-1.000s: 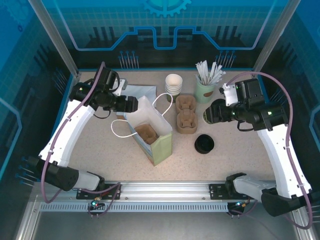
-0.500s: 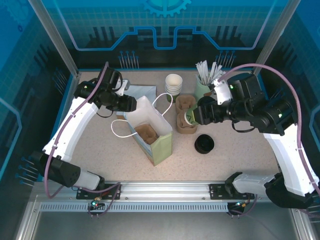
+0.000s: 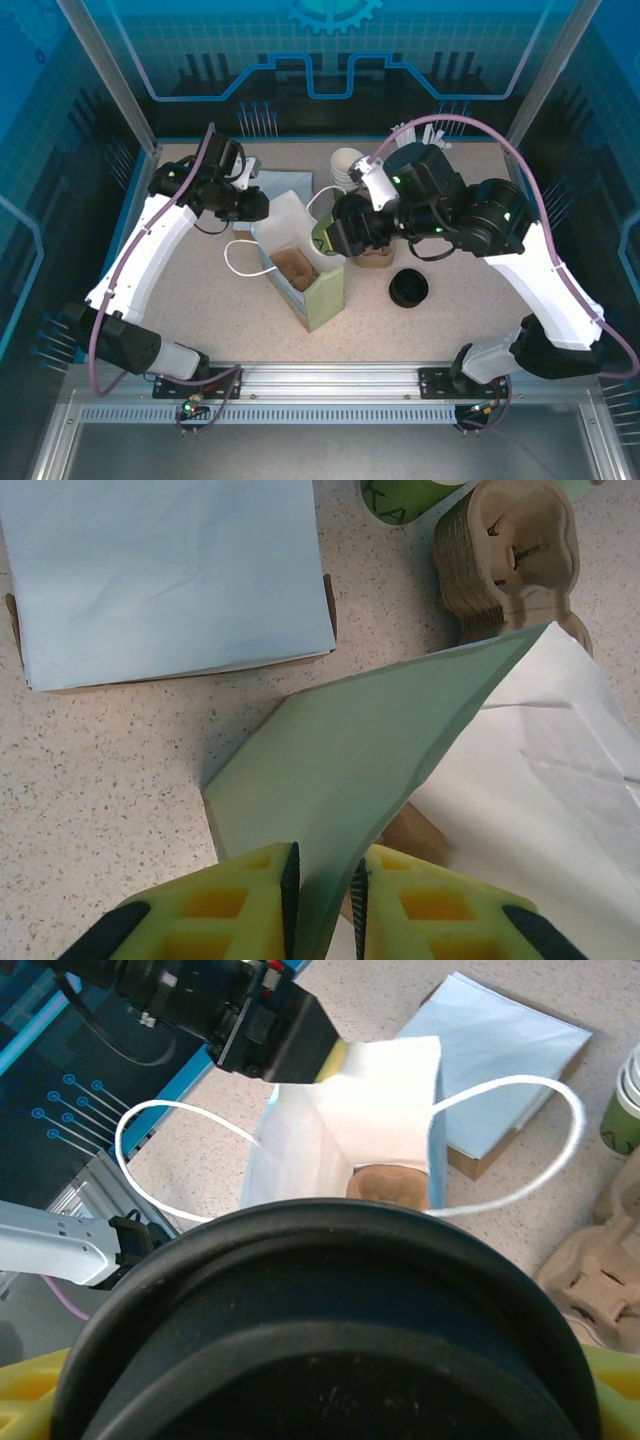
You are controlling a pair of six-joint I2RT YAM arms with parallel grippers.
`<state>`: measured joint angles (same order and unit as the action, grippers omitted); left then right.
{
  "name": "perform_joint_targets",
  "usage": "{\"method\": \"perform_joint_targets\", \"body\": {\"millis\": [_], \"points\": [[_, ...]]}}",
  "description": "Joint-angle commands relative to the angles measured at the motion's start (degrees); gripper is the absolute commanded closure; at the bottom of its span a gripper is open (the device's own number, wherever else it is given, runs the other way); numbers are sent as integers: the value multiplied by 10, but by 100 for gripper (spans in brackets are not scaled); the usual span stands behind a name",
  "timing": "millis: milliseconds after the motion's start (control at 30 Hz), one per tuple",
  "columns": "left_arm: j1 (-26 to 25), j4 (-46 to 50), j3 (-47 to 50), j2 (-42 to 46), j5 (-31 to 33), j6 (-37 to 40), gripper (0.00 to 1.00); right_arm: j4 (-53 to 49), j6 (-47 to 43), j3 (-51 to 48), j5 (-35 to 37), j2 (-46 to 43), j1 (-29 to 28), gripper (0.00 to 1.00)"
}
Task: Pack the takeout coffee
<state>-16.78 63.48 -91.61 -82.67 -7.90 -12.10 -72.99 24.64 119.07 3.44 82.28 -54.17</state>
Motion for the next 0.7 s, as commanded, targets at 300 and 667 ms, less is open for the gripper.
{"method": "perform_joint_targets", "body": {"millis": [300, 667], "points": [[-27, -14, 5, -4, -10, -17, 83, -32, 9, 77, 49, 105, -50, 22], [-34, -18, 8, 2, -8, -19, 83, -65, 8, 77, 54, 160, -54, 22]]}}
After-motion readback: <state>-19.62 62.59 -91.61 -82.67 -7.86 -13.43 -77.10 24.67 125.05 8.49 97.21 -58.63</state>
